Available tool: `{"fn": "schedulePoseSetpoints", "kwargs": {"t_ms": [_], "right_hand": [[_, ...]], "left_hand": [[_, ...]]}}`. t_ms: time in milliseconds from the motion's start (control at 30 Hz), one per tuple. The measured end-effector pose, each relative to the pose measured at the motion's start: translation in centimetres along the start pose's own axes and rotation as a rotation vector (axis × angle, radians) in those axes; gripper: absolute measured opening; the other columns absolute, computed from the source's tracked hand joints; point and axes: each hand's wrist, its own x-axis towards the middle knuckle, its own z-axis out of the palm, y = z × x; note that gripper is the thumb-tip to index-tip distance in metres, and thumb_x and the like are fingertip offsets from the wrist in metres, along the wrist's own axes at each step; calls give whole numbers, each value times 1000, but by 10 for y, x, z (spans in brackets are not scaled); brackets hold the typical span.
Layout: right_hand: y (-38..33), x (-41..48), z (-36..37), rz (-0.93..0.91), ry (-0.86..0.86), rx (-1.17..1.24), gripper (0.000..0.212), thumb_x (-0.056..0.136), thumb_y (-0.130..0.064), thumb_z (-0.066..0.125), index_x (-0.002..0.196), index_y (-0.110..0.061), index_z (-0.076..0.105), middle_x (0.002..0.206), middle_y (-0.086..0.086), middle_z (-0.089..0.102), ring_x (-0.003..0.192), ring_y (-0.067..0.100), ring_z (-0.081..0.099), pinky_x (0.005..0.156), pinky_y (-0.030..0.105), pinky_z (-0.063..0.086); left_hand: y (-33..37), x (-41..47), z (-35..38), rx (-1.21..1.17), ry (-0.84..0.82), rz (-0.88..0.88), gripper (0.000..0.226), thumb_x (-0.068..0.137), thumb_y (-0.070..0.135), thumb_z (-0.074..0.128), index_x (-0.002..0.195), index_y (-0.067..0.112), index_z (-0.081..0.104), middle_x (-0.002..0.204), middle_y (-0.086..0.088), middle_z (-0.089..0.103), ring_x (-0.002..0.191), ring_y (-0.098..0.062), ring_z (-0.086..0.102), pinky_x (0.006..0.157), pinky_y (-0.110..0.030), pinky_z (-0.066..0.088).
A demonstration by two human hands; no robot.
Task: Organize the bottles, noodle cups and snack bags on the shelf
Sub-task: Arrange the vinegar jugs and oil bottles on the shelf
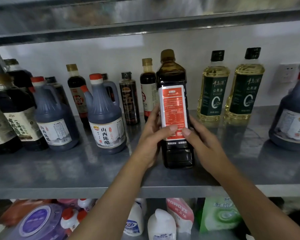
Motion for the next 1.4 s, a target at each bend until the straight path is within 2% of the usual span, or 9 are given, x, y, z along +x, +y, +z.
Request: {"fn": "schedulePoseSetpoints", "kwargs": {"t_ms": [67, 300, 433, 600, 867, 1000, 1100, 1200, 1400], "right_hand": [[-2, -1, -2, -12, 6, 4, 46, 90, -39, 52, 135, -44, 46, 124, -33, 63, 122, -9, 55, 94, 6, 43], [2, -4, -3, -24, -8, -13, 50, 96, -44, 54, 145, -37, 45, 140, -12, 57, 131, 1, 51, 109, 28, 42], [3, -4, -2, -25, -7, -51, 57, 95, -51, 52, 148, -35, 43, 141, -15, 55, 131, -2, 50, 106, 23, 42], [0, -3, -1, 14, 17, -30, 37, 99, -44, 40, 135, -50, 44, 133, -25, 54, 125, -14, 48, 93, 2, 40], [0, -3, -1, 21, 18, -37, 35, 97, -49, 41, 132, -58, 43, 135, -27, 54, 126, -13, 48, 95, 5, 42], [-1, -4, 0, 25, 14, -46, 37, 98, -55, 40, 135, -56, 42, 136, -26, 53, 127, -12, 48, 99, 12, 40], [0, -5, 0, 7, -7, -115, 65, 88, -72, 45, 147, -46, 39, 140, -24, 50, 129, -7, 47, 103, 20, 42], [-3, -3, -1, -28, -1, -231, 69, 70, -80, 55, 134, -59, 39, 129, -35, 44, 123, -16, 45, 98, 13, 37], [-3, 0, -3, -56, 44, -323, 61, 62, -82, 61, 114, -80, 31, 120, -48, 36, 121, -20, 39, 98, 13, 34]], "left_hand": [[-2, 0, -2, 16, -30, 16, 100, 63, 23, 79, 153, 16, 35, 136, -17, 61, 125, -32, 60, 104, -38, 51], [-3, 0, -4, 47, -19, 58, 102, 59, 24, 80, 151, 15, 37, 124, -7, 68, 120, -26, 63, 92, -31, 55], [-3, -1, -1, 2, -17, 46, 96, 63, 28, 75, 150, 15, 39, 124, -9, 65, 115, -26, 64, 95, -34, 54], [2, 1, 1, -68, 9, 6, 101, 68, 54, 79, 149, 8, 41, 127, -10, 63, 119, -25, 61, 101, -38, 51], [-1, 4, -1, -12, 65, 0, 90, 75, 56, 73, 148, 12, 44, 140, -17, 56, 132, -35, 52, 113, -51, 40], [-1, 4, -1, -21, 103, -24, 62, 92, 49, 53, 146, 18, 48, 138, -12, 60, 130, -29, 56, 113, -52, 40], [0, 3, 0, -16, 103, -20, 51, 98, 40, 54, 144, 19, 50, 127, -7, 67, 118, -25, 64, 104, -45, 49], [2, 1, 1, -10, 67, -77, 57, 91, 44, 58, 139, 12, 55, 128, -15, 66, 120, -28, 64, 104, -43, 50], [1, 1, 5, -48, -34, -184, 54, 85, 51, 52, 125, 18, 63, 110, -2, 75, 106, -18, 70, 89, -30, 57]]}}
